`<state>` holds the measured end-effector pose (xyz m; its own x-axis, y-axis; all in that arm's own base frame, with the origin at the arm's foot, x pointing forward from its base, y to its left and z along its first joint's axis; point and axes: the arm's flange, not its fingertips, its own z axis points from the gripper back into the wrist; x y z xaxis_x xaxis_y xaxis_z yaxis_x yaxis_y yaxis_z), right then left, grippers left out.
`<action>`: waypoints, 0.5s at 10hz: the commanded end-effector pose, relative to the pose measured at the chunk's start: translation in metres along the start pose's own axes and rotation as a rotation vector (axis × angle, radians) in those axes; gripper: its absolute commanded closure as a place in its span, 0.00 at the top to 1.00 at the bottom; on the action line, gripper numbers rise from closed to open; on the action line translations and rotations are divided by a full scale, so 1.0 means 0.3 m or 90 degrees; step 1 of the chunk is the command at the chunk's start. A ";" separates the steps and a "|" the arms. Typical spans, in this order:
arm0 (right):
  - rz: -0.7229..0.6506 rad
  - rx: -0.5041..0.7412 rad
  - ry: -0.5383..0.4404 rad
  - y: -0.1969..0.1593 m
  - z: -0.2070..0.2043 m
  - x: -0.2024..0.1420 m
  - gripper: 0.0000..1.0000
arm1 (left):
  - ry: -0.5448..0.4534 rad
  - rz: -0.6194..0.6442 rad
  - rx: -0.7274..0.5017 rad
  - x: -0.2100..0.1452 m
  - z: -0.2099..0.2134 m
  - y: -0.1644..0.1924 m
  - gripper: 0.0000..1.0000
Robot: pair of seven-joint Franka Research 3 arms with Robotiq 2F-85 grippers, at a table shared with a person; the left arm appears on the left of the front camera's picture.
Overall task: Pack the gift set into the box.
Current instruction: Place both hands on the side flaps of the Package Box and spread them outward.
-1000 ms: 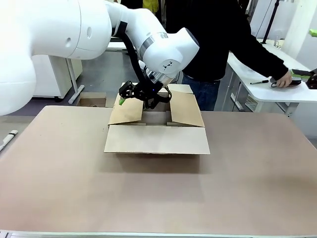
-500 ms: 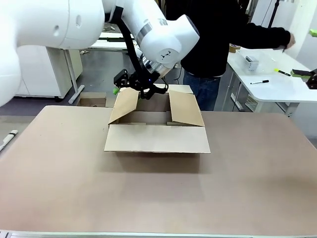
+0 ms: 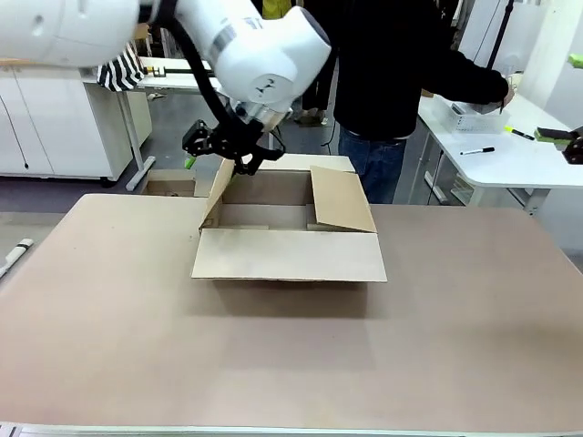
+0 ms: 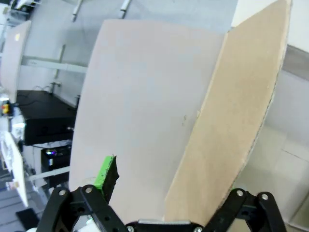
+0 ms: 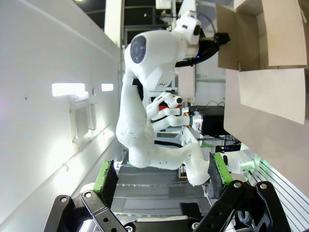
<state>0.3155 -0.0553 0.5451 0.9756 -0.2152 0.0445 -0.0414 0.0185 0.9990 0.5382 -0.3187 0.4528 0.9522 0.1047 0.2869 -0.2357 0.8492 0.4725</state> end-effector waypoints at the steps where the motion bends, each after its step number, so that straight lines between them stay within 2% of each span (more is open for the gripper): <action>1: 0.011 0.006 0.003 0.003 0.000 0.004 1.00 | 0.010 -0.026 -0.089 -0.066 -0.041 0.143 1.00; 5: 0.011 0.006 0.003 0.003 0.000 0.004 1.00 | 0.011 -0.030 -0.246 -0.062 -0.127 0.313 1.00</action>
<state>0.3155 -0.0554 0.5450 0.9756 -0.2152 0.0442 -0.0413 0.0184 0.9990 0.5169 -0.2429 0.4704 0.9550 0.0887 0.2829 -0.1518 0.9660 0.2095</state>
